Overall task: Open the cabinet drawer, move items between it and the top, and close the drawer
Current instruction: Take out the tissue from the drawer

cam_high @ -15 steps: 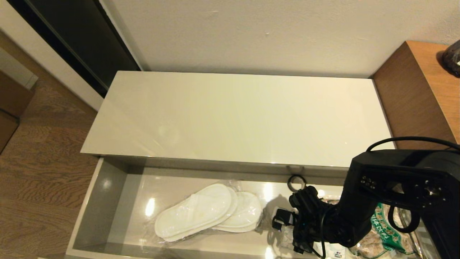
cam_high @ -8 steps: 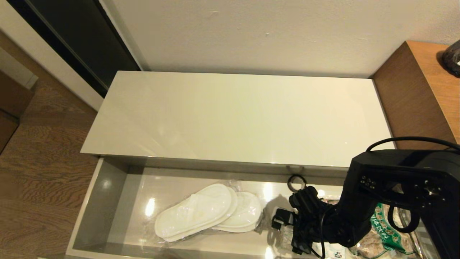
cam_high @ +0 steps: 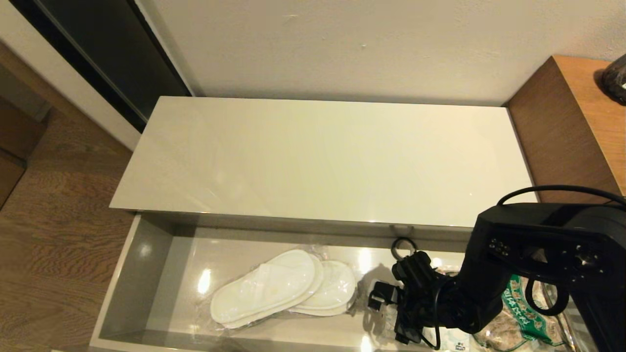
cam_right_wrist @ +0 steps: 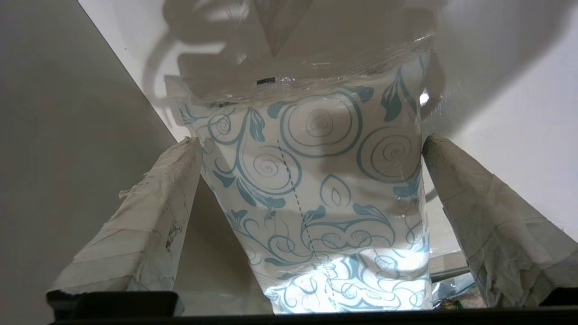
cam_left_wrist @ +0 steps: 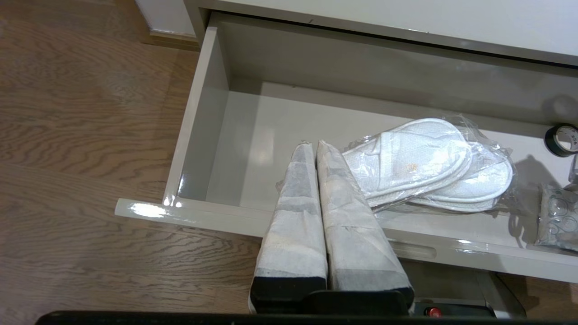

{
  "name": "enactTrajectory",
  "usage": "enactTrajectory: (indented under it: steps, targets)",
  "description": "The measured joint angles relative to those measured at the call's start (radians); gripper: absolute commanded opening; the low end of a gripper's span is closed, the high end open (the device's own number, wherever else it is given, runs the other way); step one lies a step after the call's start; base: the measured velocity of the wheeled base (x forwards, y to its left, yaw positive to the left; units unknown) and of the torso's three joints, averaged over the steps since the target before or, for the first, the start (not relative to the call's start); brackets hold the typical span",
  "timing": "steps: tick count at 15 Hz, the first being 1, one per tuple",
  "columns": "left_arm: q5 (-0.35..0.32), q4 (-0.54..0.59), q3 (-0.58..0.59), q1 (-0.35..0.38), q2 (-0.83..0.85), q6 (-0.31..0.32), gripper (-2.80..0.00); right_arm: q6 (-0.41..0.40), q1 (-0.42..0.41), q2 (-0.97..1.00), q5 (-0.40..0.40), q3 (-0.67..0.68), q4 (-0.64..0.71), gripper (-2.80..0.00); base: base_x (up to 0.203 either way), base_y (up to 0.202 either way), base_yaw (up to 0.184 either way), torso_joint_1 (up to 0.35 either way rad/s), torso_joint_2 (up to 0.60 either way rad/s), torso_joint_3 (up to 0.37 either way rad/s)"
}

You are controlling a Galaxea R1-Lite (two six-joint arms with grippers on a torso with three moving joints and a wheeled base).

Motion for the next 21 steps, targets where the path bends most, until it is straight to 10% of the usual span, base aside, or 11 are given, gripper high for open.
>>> enactTrajectory:
  steps: [11, 12, 21]
  targets:
    - [0.0, 0.0, 0.0, 0.0, 0.0, 0.0, -2.8, 0.001, -0.002, 0.01, 0.012, -0.009, -0.003, 0.0, 0.0, 0.0, 0.0, 0.0, 0.0, 0.0]
    - [-0.001, 0.0, 0.0, 0.0, 0.0, 0.001, -2.8, 0.001, -0.002, 0.01, 0.011, -0.009, -0.003, -2.8, 0.0, 0.0, 0.0, 0.0, 0.0, 0.0]
    - [0.0, 0.0, 0.0, 0.0, 0.0, 0.001, -2.8, 0.003, -0.002, 0.012, 0.012, -0.005, -0.009, -2.8, 0.0, 0.0, 0.0, 0.0, 0.0, 0.0]
